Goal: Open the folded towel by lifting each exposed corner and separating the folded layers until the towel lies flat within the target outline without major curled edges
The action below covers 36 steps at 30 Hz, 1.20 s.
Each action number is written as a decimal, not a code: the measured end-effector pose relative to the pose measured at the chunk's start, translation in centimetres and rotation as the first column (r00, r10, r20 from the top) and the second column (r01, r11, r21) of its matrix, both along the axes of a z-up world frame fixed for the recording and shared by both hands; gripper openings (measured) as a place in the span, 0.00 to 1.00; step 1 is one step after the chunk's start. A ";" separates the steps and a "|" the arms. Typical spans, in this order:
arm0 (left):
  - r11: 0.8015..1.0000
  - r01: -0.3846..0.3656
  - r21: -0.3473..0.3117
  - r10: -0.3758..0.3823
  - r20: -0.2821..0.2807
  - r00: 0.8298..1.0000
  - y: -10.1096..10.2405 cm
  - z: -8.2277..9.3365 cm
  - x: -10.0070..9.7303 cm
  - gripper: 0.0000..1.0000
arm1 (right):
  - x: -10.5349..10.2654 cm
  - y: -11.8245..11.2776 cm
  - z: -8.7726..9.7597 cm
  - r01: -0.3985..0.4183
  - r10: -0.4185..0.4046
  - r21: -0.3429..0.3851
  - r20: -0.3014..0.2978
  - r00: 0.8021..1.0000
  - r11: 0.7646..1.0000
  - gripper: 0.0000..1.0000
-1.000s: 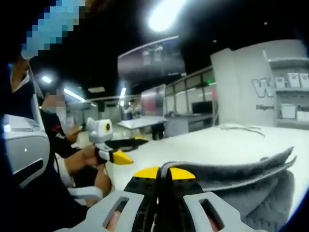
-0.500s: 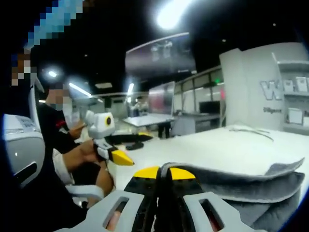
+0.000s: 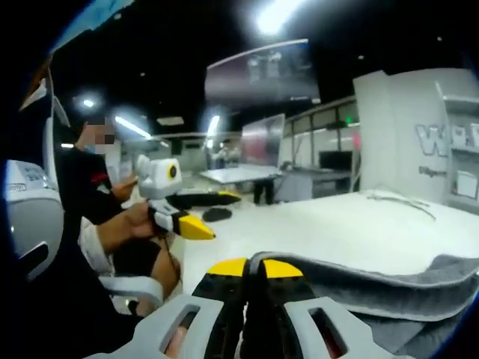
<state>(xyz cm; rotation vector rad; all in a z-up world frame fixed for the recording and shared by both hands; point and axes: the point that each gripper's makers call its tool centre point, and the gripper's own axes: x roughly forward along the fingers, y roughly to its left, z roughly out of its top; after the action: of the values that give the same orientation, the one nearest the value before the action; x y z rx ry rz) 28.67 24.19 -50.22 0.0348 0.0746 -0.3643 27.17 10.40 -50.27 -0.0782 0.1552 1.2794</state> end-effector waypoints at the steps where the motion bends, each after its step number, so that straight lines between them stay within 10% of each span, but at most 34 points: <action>1: 1.000 0.001 0.000 -0.001 -0.002 1.000 0.0 -0.1 0.0 1.00 | -0.1 0.2 -0.2 -0.005 0.005 -0.005 -0.003 1.000 1.000 0.02; 36: 0.999 -0.027 -0.027 0.026 -0.052 0.998 1.7 -2.0 1.1 1.00 | -2.6 3.6 -6.9 -0.124 0.130 -0.201 0.018 0.991 0.972 0.02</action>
<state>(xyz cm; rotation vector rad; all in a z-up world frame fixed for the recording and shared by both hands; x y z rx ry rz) 29.77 25.90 -52.21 -0.0025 0.1209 -0.3397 24.59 13.99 -57.12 -0.2835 0.2550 1.3870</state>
